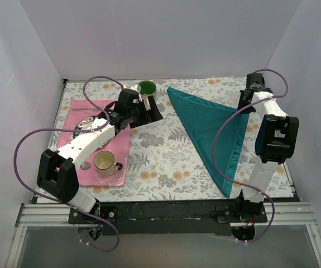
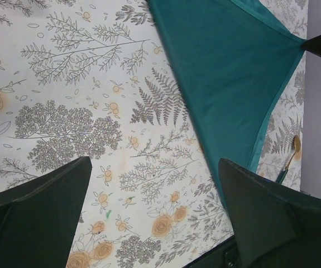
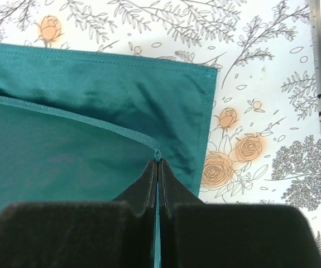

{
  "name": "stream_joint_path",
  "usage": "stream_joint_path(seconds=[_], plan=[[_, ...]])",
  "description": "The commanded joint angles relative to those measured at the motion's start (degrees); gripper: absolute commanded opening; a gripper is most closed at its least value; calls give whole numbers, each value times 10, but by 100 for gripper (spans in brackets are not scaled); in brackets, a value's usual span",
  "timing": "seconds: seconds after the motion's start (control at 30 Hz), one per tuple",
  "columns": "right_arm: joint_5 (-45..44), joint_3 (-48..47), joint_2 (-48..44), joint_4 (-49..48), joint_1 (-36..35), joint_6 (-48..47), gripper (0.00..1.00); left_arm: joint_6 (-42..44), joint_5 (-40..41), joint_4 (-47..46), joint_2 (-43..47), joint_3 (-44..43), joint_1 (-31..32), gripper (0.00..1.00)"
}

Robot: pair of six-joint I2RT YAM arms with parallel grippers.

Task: Fold the napkin, place the utensils inside, and roll it up
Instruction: Fold the napkin

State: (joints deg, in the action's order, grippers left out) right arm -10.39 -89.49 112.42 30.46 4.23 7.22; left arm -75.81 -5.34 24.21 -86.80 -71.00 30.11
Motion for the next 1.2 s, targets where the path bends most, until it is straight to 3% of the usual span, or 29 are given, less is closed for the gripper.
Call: stream_joint_path(seconds=[0.0, 1.17], plan=[[-2, -32, 13, -26, 16, -13, 1, 6, -16, -7, -3, -25, 0, 98], [-35, -72, 86, -41, 42, -24, 3, 4, -37, -14, -33, -48, 0, 98]])
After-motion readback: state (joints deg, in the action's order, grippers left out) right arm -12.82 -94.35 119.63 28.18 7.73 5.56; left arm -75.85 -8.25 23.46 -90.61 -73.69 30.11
